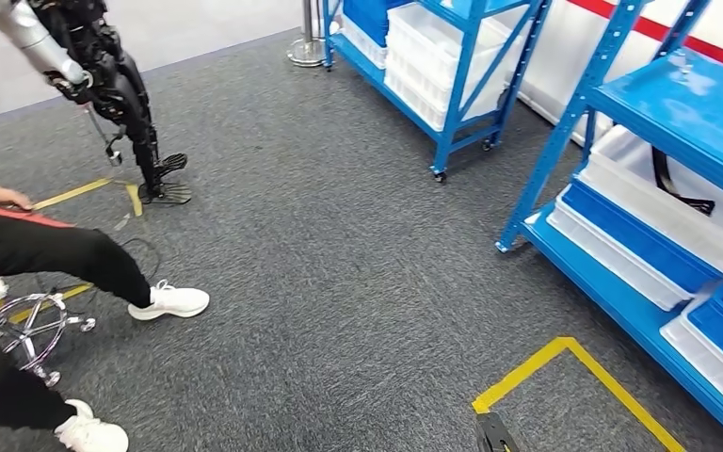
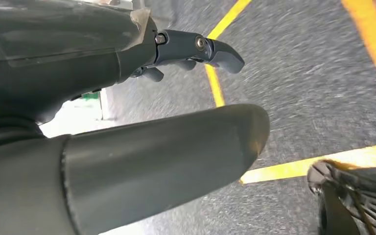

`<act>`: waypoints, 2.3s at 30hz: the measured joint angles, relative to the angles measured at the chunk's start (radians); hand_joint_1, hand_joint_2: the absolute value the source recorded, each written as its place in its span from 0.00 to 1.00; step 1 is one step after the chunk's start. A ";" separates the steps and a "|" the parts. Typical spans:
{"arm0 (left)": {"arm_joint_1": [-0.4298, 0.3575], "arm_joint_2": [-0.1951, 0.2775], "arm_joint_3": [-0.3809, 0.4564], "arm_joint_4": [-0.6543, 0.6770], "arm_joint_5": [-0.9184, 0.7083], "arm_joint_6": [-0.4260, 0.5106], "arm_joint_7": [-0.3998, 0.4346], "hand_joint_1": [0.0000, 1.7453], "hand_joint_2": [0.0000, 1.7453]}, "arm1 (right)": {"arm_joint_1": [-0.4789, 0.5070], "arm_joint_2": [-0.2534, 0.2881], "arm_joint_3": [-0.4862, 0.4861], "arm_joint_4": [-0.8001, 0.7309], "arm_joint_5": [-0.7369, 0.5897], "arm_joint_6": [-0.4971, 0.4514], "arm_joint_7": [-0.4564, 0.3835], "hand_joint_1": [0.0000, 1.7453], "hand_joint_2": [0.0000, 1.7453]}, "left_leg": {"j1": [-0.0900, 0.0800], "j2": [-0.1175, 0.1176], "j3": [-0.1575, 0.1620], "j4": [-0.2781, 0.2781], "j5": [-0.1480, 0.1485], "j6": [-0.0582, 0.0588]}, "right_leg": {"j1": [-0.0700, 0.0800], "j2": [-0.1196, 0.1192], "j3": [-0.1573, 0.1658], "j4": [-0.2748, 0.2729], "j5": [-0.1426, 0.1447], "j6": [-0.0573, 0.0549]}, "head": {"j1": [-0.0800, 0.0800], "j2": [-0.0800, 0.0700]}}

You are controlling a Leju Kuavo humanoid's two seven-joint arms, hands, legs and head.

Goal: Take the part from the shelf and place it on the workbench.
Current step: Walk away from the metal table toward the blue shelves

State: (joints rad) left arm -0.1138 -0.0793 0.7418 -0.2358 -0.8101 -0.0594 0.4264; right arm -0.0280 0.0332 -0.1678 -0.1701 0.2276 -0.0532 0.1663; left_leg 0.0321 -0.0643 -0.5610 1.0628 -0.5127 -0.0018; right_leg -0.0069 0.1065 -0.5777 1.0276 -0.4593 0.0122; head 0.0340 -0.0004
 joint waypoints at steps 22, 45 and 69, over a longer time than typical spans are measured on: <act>-0.022 -0.012 0.000 -0.001 -0.010 -0.002 -0.001 0.00 0.00 | 0.002 -0.004 -0.015 0.000 -0.002 -0.001 -0.007 0.00 0.00 | -0.005 0.109 0.015 0.049 -0.082 -0.017 | -0.028 -0.114 -0.008 -0.001 0.002 0.009 | -0.002 0.000; -0.019 -0.013 0.000 -0.002 -0.015 -0.002 0.000 0.00 0.00 | 0.004 0.002 -0.028 0.001 -0.001 -0.006 -0.004 0.00 0.00 | -0.018 0.147 0.034 -0.055 0.009 0.026 | -0.016 -0.155 -0.027 0.048 -0.025 0.054 | 0.006 0.000; -0.024 -0.014 0.001 -0.002 -0.024 -0.002 0.000 0.00 0.00 | 0.003 0.004 -0.031 0.001 0.006 -0.009 -0.006 0.00 0.00 | -0.018 0.068 0.023 -0.076 0.042 0.046 | 0.002 -0.075 -0.083 0.146 -0.077 0.012 | 0.004 0.000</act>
State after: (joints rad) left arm -0.1376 -0.0932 0.7424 -0.2379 -0.8337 -0.0609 0.4265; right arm -0.0245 0.0368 -0.1993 -0.1690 0.2333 -0.0622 0.1605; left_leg 0.0138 0.0033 -0.5377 0.9866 -0.4703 0.0442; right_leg -0.0048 0.0319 -0.6612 1.1731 -0.5358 0.0243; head 0.0381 -0.0004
